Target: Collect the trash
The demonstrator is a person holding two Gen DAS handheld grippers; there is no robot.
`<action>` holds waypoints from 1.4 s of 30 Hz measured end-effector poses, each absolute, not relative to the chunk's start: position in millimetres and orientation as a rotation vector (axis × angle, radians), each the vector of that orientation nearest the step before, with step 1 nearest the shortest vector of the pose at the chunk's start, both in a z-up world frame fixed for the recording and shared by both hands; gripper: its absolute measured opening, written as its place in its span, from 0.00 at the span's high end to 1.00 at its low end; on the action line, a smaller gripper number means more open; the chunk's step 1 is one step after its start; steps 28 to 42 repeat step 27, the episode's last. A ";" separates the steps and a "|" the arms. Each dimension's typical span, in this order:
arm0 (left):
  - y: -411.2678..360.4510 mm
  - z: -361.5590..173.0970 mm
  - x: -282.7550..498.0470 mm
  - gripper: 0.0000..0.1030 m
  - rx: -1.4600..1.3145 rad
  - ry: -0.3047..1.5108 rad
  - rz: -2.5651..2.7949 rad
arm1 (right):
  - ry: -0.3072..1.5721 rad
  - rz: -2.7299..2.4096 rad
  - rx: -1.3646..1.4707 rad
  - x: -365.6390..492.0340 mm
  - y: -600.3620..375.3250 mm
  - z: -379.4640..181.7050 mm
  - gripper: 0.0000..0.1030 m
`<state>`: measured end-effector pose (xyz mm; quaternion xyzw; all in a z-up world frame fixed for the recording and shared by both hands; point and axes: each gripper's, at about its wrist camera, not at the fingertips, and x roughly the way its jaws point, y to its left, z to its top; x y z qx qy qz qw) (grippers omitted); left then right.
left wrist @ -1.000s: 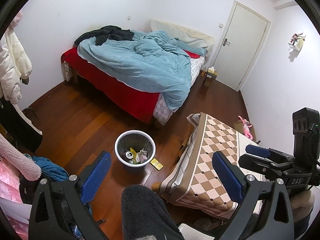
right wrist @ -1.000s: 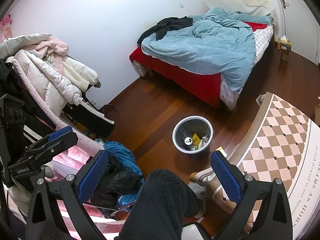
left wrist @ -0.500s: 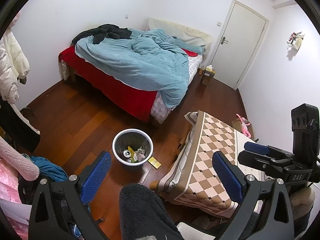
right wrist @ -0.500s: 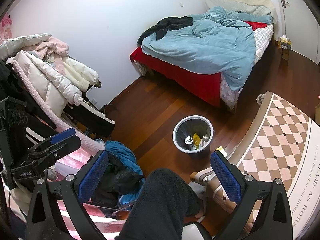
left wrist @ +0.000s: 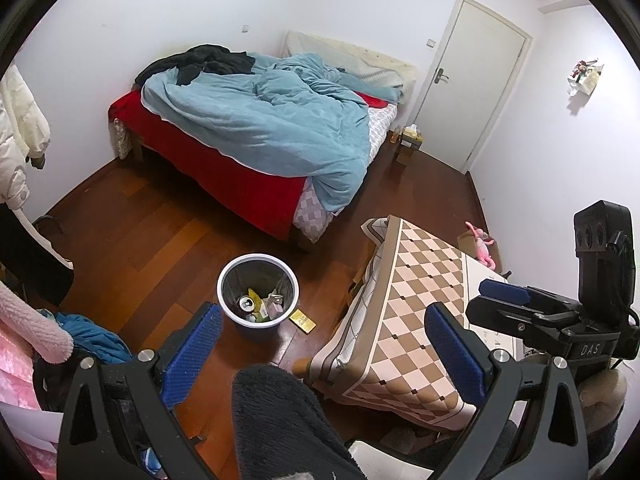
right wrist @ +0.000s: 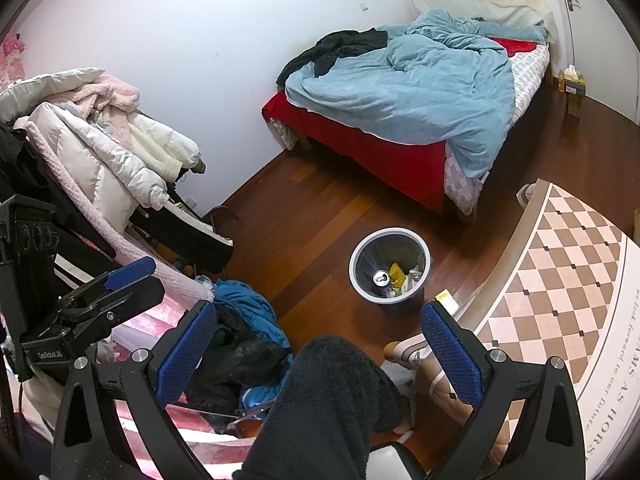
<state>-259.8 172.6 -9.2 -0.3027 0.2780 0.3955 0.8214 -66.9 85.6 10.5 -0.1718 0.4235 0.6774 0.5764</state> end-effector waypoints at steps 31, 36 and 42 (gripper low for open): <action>174.6 -9.0 -258.9 0.00 -0.653 0.581 0.816 | 0.990 1.584 -0.399 -62.5 82.7 8.9 0.00; 174.6 -9.0 -258.9 0.00 -0.653 0.581 0.816 | 0.990 1.584 -0.399 -62.5 82.7 8.9 0.00; 174.6 -9.0 -258.9 0.00 -0.653 0.581 0.816 | 0.990 1.584 -0.399 -62.5 82.7 8.9 0.00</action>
